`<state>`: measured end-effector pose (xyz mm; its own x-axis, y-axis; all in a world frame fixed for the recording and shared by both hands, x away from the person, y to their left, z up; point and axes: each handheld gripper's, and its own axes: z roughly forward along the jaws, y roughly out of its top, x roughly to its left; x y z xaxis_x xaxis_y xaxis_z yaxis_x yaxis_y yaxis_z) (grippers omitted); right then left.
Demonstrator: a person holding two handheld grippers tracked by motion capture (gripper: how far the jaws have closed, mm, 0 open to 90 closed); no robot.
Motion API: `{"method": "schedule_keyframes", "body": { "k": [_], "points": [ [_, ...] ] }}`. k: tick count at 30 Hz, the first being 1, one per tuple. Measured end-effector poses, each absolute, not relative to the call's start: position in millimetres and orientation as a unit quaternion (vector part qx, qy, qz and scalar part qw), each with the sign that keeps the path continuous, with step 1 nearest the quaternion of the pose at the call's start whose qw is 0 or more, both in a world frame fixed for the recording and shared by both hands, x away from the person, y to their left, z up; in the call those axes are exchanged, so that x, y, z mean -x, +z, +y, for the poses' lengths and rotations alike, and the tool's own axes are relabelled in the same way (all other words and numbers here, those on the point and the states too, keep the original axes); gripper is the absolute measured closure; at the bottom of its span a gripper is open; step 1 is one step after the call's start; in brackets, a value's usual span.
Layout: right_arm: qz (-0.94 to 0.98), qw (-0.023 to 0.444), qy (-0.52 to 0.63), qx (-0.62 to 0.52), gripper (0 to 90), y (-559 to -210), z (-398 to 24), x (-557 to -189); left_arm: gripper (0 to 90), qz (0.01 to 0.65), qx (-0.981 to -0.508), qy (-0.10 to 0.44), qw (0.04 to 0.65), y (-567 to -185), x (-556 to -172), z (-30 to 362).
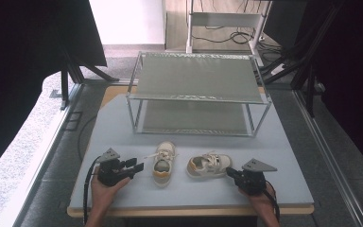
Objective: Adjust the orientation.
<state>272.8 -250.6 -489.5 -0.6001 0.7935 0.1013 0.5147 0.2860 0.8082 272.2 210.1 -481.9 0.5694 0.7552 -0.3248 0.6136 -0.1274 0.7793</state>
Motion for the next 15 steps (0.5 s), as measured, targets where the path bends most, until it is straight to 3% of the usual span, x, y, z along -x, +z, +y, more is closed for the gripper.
{"method": "schedule_keyframes", "body": {
  "k": [8,15],
  "points": [
    [0.780,0.176,0.419,-0.431,90.0,-487.3,-245.3,-295.3,55.6,0.456,-0.748,0.072,0.477,-482.2,-271.9,209.6],
    [0.775,0.210,0.458,-0.381,90.0,-449.9,-226.0,-264.7,55.7,0.456,-0.745,0.071,0.482,-480.2,-270.8,209.8]
  ]
}}
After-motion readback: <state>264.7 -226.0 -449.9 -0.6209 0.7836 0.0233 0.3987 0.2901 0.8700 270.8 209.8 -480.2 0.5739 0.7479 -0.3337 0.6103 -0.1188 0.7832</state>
